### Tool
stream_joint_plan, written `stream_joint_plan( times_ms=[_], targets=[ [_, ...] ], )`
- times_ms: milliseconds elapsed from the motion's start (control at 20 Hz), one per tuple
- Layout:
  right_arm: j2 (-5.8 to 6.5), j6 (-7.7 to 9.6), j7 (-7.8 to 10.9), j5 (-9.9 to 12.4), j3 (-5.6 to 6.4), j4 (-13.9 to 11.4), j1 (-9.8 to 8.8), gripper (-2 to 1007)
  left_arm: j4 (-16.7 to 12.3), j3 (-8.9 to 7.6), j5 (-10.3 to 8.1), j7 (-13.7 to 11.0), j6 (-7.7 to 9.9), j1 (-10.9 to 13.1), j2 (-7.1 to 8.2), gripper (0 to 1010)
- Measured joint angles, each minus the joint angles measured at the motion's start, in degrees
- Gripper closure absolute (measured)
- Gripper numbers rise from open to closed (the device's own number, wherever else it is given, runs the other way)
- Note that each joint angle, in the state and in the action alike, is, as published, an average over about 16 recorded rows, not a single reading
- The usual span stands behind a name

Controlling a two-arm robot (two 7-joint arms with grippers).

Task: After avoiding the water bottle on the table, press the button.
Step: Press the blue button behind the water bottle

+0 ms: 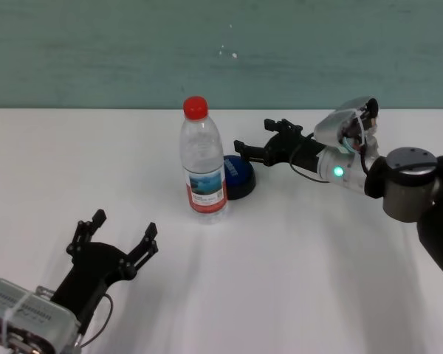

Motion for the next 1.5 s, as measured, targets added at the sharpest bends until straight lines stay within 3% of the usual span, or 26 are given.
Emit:
stream_joint_plan(
  times_ms=[550,1500],
  targets=[
    [-1.94,-1.03,0.59,-2.04,0.02,4.65,1.32,1,0.00,0.00,0.00,0.00,0.00,0.00,0.00,10],
    [-3.57,-2.01,1.09,-4.30,1.02,9.46,1.93,1,0.00,0.00,0.00,0.00,0.00,0.00,0.00,10]
  ],
)
